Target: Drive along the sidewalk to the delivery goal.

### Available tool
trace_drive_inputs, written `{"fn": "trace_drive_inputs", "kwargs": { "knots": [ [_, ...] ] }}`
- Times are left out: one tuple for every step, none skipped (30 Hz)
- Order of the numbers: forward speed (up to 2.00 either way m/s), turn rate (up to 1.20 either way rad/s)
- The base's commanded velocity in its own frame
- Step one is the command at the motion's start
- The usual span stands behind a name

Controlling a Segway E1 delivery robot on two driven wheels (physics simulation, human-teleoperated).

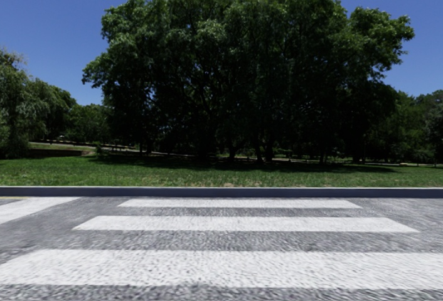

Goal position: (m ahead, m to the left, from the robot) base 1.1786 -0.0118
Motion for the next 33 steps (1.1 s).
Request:
{"fn": "trace_drive_inputs", "kwargs": {
  "knots": [
    [1.3,0.0],
    [1.21,0.0],
    [1.15,0.0],
    [1.13,0.0],
    [1.13,0.0],
    [1.11,0.0],
    [1.11,0.0],
    [1.1,0.0],
    [1.1,0.0],
    [1.02,0.0],
    [0.88,0.0],
    [0.88,0.0],
    [0.0,0.0],
    [0.0,0.0],
    [0.0,0.0],
    [0.0,0.0],
    [0.0,0.0],
    [0.0,0.0],
    [0.0,0.0],
    [0.0,0.0],
    [0.0,0.0],
    [0.0,0.0],
    [0.0,0.0],
    [0.0,0.0],
    [0.0,0.0],
    [0.0,0.0],
    [0.0,0.0],
    [0.0,0.0],
    [0.0,0.0],
    [0.0,0.0],
    [0.0,0.0],
    [0.0,0.0],
    [0.0,0.0]
  ]
}}
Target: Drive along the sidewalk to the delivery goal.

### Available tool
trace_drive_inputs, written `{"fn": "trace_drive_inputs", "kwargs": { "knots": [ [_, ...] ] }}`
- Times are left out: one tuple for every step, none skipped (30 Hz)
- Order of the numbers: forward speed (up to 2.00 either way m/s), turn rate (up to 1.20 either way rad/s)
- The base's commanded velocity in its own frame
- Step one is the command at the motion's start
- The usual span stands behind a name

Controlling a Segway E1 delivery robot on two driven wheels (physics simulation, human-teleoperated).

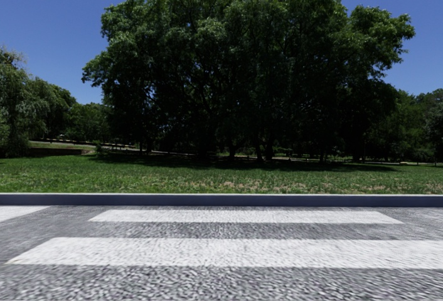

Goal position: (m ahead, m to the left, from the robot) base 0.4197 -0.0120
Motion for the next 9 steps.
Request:
{"fn": "trace_drive_inputs", "kwargs": {
  "knots": [
    [0.0,0.0],
    [0.0,0.0],
    [0.0,0.0],
    [0.0,0.0],
    [0.0,0.0],
    [0.0,0.0],
    [0.0,0.0],
    [0.0,0.0],
    [0.0,0.0]
  ]
}}
